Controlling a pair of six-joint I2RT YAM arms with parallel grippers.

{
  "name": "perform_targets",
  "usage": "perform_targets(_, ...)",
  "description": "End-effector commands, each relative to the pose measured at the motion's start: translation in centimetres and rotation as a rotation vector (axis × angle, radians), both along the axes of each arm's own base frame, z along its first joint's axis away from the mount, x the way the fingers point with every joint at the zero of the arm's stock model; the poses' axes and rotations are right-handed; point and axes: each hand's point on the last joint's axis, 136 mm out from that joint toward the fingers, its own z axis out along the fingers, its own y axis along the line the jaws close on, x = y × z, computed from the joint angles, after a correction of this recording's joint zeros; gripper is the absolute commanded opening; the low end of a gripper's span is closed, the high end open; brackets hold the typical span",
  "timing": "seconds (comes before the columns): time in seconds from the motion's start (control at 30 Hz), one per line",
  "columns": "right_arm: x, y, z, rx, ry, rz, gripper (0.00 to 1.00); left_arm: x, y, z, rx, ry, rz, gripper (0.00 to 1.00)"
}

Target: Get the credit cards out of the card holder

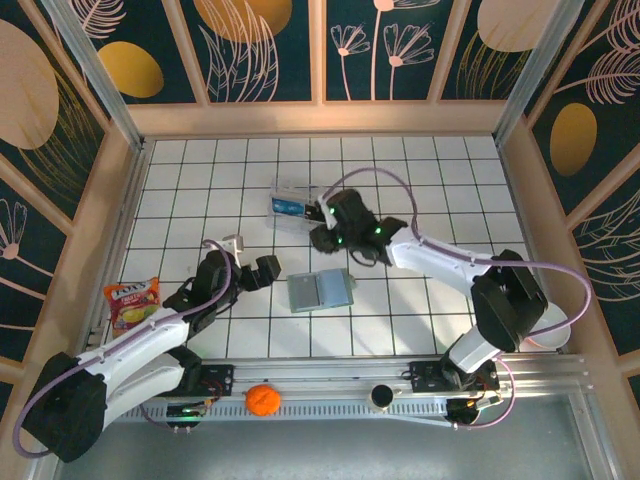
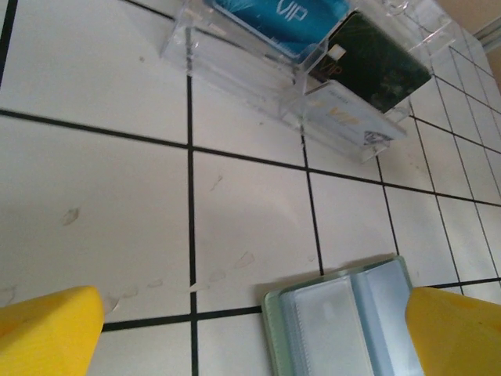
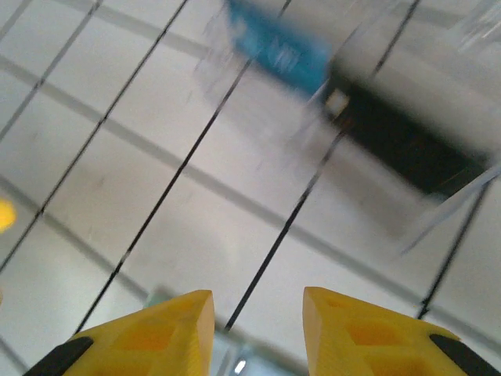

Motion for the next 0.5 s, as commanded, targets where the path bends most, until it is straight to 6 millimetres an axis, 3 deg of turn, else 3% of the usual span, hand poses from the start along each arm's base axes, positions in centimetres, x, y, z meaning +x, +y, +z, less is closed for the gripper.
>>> perform_targets(0.0, -4.4, 0.6, -4.0, -0.061, 0.078, 0.039, 0.36, -0.2, 0.8, -0.7, -0.025, 0.014, 0.049, 0.98)
perform_targets(0.1, -7.2, 1.9, -5.9, -0.102, 0.093, 0.103, 0.37, -0.8, 0.9, -1.6, -0.045, 0.034, 0.053, 0.98)
perform_targets(0.2, -8.7, 2.8, -7.7, -0.183, 0.078, 0.128, 0.38, -1.2, 1.1, -2.2, -0.053, 0.051, 0.058, 0.98)
perform_targets(0.47, -9.9, 3.7, -10.2, -0.358, 0.008, 0.154, 0.39, -1.8, 1.2, -2.2, -0.063, 0.05, 0.051, 0.97)
